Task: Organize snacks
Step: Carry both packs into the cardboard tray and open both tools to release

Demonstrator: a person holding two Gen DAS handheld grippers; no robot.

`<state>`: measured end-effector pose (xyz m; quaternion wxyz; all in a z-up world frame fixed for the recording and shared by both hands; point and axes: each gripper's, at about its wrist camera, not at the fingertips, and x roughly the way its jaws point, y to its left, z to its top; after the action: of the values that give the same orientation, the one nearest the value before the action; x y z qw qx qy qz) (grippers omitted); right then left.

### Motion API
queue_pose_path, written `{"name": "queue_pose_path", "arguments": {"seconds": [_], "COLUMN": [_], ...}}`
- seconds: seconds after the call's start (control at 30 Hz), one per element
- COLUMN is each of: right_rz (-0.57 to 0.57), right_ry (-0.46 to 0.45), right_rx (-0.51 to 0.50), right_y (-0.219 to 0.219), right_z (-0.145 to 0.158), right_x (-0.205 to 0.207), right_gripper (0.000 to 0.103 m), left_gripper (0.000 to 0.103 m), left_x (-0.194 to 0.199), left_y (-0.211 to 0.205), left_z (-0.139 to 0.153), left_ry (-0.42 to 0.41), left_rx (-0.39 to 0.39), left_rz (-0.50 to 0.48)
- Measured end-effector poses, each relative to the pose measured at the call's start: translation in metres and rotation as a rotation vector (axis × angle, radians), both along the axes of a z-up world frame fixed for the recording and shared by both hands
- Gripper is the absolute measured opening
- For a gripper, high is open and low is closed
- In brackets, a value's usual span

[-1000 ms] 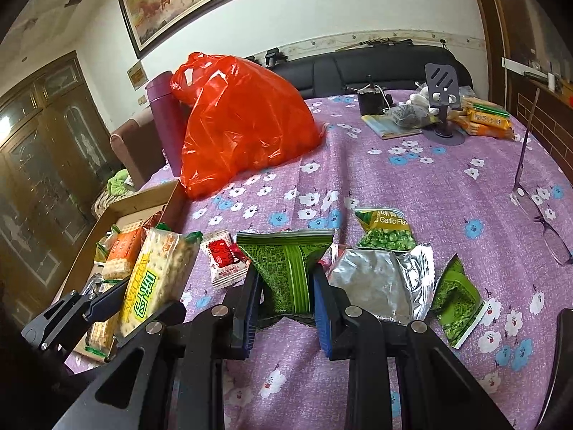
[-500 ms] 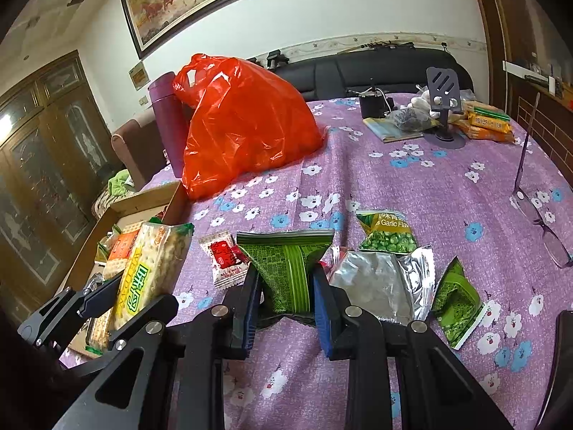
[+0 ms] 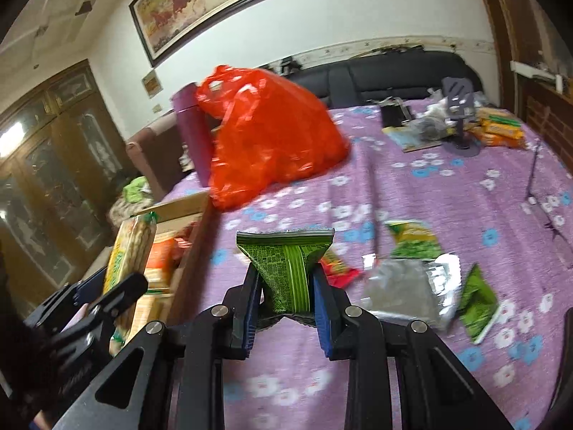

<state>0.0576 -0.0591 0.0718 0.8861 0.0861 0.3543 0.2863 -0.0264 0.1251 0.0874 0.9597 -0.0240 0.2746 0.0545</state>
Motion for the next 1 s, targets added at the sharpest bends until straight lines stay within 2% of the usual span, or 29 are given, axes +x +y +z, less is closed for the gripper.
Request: {"name": "queue_pose_path", "arguments": {"seconds": [0.17, 0.33, 0.47, 0.6, 0.73, 0.9, 1.0], "right_rz": [0.103, 0.22, 0.269, 0.261, 0.252, 0.26, 0.266], "right_ry": [0.041, 0.063, 0.069, 0.072, 0.047, 0.033, 0.014], "right_rx": [0.026, -0.009, -0.054, -0.087, -0.119, -0.136, -0.14], "right_y": [0.041, 0.103, 0.143, 0.169, 0.176, 0.176, 0.176], "right_z": [0.004, 0.001, -0.009, -0.028, -0.04, -0.045, -0.045], "right_x": [-0.008, -0.018, -0.022, -0.018, -0.017, -0.019, -0.022], "right_gripper": [0.03, 0.03, 0.03, 0.03, 0.031, 0.031, 0.032], "left_gripper": [0.045, 0.045, 0.045, 0.045, 0.045, 0.045, 0.045], "left_x": [-0.009, -0.015, -0.014, -0.014, -0.012, -0.004, -0.003], "left_y": [0.061, 0.108, 0.122, 0.125, 0.121, 0.132, 0.131], "left_z": [-0.009, -0.025, -0.034, -0.042, -0.043, -0.049, -0.049], "left_ry": [0.048, 0.094, 0.116, 0.128, 0.13, 0.166, 0.164], "left_rx": [-0.046, -0.096, -0.131, -0.142, -0.135, -0.207, -0.21], "left_rz": [0.115, 0.209, 0.224, 0.219, 0.211, 0.211, 0.209]}}
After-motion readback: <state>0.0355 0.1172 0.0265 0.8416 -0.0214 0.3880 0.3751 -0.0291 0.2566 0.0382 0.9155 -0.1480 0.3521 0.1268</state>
